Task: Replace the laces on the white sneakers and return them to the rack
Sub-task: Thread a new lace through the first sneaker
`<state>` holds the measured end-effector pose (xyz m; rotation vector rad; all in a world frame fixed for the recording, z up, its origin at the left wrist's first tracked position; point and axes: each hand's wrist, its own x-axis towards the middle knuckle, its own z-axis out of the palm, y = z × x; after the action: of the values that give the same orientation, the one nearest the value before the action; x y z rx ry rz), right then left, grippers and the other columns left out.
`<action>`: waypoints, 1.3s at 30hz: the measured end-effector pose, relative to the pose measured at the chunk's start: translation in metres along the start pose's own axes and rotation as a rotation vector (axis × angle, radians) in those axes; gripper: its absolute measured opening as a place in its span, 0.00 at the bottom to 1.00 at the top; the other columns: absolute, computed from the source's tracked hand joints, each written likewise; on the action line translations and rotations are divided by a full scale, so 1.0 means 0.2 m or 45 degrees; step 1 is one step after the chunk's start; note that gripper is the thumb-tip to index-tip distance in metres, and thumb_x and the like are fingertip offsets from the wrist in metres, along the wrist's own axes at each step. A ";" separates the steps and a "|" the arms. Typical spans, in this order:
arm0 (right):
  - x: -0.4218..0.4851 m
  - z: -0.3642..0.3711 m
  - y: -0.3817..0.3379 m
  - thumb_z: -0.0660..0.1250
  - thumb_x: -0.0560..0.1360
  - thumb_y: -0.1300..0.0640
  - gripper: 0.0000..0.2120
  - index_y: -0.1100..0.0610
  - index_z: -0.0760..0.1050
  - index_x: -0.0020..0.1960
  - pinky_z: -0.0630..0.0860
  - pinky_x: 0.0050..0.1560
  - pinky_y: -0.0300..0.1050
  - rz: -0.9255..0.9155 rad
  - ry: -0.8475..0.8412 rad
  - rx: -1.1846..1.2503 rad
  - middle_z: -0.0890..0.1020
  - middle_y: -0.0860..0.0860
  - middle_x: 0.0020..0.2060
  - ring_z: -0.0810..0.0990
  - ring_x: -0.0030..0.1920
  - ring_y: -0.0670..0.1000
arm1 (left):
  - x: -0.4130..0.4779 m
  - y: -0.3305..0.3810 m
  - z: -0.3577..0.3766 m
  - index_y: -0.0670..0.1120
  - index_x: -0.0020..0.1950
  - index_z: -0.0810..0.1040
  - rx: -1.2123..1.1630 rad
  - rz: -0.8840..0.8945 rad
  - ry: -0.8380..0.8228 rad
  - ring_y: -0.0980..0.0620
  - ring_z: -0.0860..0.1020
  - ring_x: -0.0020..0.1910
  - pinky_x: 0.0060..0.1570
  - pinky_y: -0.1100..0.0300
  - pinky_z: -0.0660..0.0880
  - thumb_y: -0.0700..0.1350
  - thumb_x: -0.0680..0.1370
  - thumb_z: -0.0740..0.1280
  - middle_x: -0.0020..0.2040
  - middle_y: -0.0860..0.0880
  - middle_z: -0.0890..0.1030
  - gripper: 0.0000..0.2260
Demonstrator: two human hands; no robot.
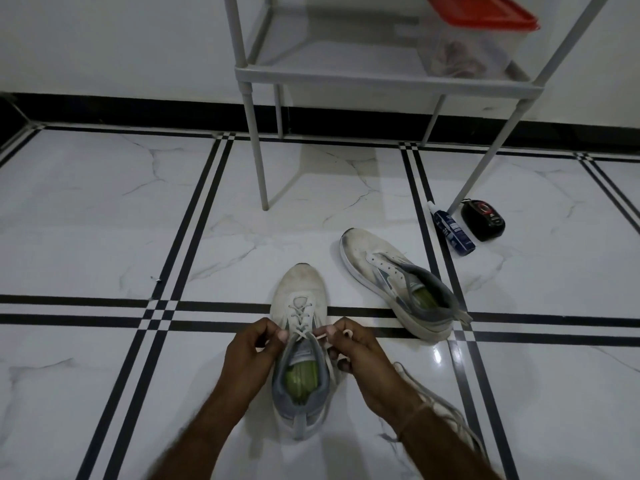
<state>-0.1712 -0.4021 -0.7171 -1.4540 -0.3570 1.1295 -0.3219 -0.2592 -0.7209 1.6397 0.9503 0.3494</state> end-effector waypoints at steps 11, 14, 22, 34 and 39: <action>0.11 -0.08 -0.02 0.71 0.76 0.48 0.11 0.50 0.76 0.55 0.74 0.53 0.46 -0.459 0.365 -0.876 0.79 0.49 0.55 0.78 0.53 0.49 | -0.04 0.04 0.05 0.52 0.38 0.73 0.427 0.147 0.506 0.51 0.74 0.42 0.42 0.54 0.71 0.54 0.78 0.70 0.39 0.54 0.77 0.12; 0.08 -0.04 -0.03 0.67 0.78 0.39 0.13 0.49 0.73 0.46 0.75 0.46 0.46 -0.601 0.781 -1.129 0.76 0.43 0.45 0.76 0.47 0.46 | -0.10 0.13 0.09 0.49 0.31 0.71 0.413 -0.149 0.511 0.48 0.76 0.35 0.40 0.54 0.73 0.69 0.76 0.59 0.31 0.51 0.77 0.26; 0.13 0.15 -0.05 0.73 0.77 0.50 0.19 0.53 0.70 0.32 0.71 0.36 0.37 -0.212 0.355 -0.573 0.74 0.45 0.27 0.72 0.31 0.42 | 0.00 0.16 0.16 0.45 0.43 0.81 -0.146 -0.219 0.271 0.44 0.84 0.44 0.51 0.41 0.82 0.51 0.78 0.73 0.39 0.46 0.85 0.11; 0.25 0.12 -0.36 0.65 0.82 0.57 0.09 0.58 0.83 0.53 0.83 0.53 0.49 -0.204 0.123 -0.302 0.86 0.46 0.46 0.84 0.47 0.46 | 0.13 0.31 0.06 0.44 0.55 0.86 -0.438 -0.113 -0.218 0.47 0.84 0.55 0.55 0.59 0.80 0.41 0.80 0.68 0.51 0.46 0.87 0.08; 0.12 0.13 -0.15 0.69 0.81 0.55 0.08 0.49 0.80 0.59 0.82 0.57 0.49 -0.112 0.005 -0.264 0.86 0.52 0.49 0.85 0.54 0.51 | 0.13 0.30 0.06 0.43 0.53 0.84 -0.473 -0.114 0.124 0.49 0.86 0.41 0.39 0.65 0.79 0.36 0.75 0.75 0.40 0.44 0.86 0.08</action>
<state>-0.1693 -0.3613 -0.6961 -1.6048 -0.5435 1.0423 -0.2739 -0.2496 -0.6764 1.2478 0.9631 0.5154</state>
